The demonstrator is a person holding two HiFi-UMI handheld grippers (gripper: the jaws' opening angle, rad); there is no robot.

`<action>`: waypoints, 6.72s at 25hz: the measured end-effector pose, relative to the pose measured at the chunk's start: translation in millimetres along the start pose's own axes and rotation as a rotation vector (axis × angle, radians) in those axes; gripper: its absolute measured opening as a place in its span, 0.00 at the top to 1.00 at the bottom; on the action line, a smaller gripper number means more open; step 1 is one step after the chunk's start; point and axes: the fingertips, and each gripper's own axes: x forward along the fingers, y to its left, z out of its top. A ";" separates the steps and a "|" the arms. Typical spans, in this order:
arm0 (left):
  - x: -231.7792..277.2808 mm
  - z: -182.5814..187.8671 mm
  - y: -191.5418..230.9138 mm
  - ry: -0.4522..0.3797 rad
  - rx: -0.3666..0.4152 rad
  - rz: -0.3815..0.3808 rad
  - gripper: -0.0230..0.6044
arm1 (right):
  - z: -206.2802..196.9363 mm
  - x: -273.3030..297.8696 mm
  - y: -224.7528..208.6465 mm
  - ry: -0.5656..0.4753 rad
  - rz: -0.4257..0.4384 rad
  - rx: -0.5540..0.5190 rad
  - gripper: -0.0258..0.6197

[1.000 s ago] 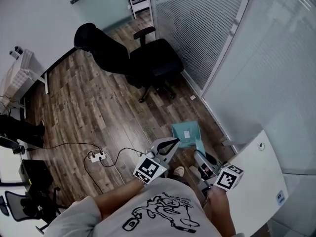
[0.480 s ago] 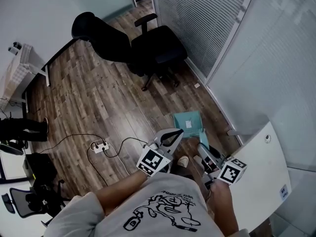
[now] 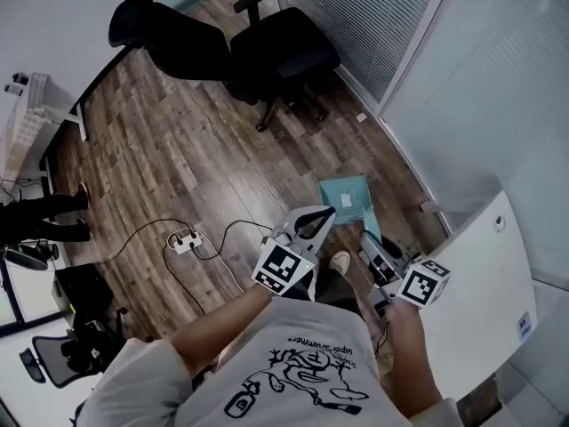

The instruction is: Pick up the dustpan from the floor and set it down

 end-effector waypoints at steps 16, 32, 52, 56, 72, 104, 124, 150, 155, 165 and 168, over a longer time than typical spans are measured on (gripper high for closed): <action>38.3 -76.3 -5.5 0.069 -0.009 -0.043 0.97 | -52.4 23.6 -90.5 0.004 -0.058 0.076 0.85; 80.9 -175.1 9.5 0.187 -0.029 -0.060 0.97 | -93.4 62.5 -188.2 -0.013 -0.070 0.111 0.86; 74.1 -218.7 -2.9 0.250 -0.047 -0.099 0.97 | -158.3 66.3 -214.6 0.033 -0.083 0.134 0.86; 70.6 -218.7 -6.9 0.256 -0.038 -0.109 0.97 | -170.3 61.9 -214.8 0.065 -0.091 0.144 0.85; 58.7 -212.7 -20.5 0.272 -0.043 -0.125 0.97 | -214.2 45.0 -217.9 0.207 -0.195 0.206 0.80; 32.8 -153.4 -29.8 0.217 -0.040 -0.085 0.97 | -108.8 0.5 -169.7 0.116 -0.376 -0.141 0.65; -14.0 33.5 -23.4 -0.055 -0.060 -0.036 0.97 | 46.4 -50.9 25.2 -0.111 -0.423 -0.788 0.81; -83.4 167.2 -15.6 -0.279 0.019 0.086 0.98 | 108.0 -103.4 144.6 -0.320 -0.452 -0.918 0.91; -77.0 167.1 -19.2 -0.278 0.023 0.073 0.97 | 109.3 -102.4 141.0 -0.319 -0.454 -0.918 0.91; -71.8 164.2 -19.1 -0.287 0.005 0.069 0.97 | 115.9 -102.1 135.5 -0.326 -0.470 -0.902 0.91; -69.7 165.9 -17.0 -0.287 0.000 0.064 0.97 | 119.3 -99.3 135.6 -0.323 -0.476 -0.911 0.91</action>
